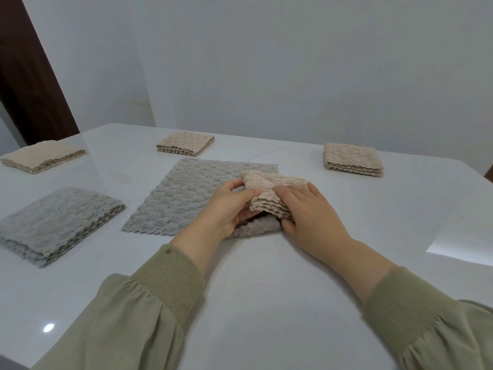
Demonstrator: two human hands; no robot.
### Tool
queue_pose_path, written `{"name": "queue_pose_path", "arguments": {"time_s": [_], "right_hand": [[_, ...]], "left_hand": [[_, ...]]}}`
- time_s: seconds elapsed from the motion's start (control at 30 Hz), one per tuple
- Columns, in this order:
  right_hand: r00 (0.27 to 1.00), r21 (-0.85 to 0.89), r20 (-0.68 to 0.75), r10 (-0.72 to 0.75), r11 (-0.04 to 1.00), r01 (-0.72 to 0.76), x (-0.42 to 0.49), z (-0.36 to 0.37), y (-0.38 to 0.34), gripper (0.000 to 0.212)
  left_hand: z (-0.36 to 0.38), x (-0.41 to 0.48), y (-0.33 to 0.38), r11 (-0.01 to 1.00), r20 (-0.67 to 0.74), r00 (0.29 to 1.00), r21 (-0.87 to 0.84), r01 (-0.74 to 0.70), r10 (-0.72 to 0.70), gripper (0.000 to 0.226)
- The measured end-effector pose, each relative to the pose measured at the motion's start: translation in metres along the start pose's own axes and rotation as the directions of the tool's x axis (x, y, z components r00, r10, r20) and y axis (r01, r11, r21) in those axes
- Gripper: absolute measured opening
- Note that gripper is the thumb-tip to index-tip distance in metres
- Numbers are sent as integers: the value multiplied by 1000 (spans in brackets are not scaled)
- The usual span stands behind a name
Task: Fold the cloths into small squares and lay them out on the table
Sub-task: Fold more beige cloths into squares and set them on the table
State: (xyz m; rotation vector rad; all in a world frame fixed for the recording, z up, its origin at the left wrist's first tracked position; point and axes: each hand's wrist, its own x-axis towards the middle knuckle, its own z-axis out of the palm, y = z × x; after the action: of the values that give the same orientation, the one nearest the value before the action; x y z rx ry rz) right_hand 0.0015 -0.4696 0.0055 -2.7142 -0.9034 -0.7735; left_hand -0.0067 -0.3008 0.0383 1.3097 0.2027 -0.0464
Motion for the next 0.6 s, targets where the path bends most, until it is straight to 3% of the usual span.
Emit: {"name": "queue_pose_path", "arguments": {"time_s": [0.07,0.17,0.3,0.4,0.5,0.6], "right_hand": [[998,31,-68,2,1000,0,1,-1,-1,37],[958,330,-118,261,921,-210,8,-25,-7,14],[846,705,-53,530,620,-345,24,-57,-4,11],[810,896,145,568,272,-351,28,-67,-1,13],[803,937,321,503,-42,-348,25,-67,-3,15],[782,913,407,472,-183,-365,23,-65,-5,15]], "left_hand": [[-1,0,1,1000,14,1000,31,-4,4,39],[-9,2,6,997,0,998,48,-64,64,47],[-19,5,9,970,28,976,110,-217,215,63],[-18,1,9,986,153,978,65,-156,145,90],[-12,-3,8,996,252,965,-57,-61,74,71],[-8,-2,6,991,215,970,-86,-99,115,33]]}}
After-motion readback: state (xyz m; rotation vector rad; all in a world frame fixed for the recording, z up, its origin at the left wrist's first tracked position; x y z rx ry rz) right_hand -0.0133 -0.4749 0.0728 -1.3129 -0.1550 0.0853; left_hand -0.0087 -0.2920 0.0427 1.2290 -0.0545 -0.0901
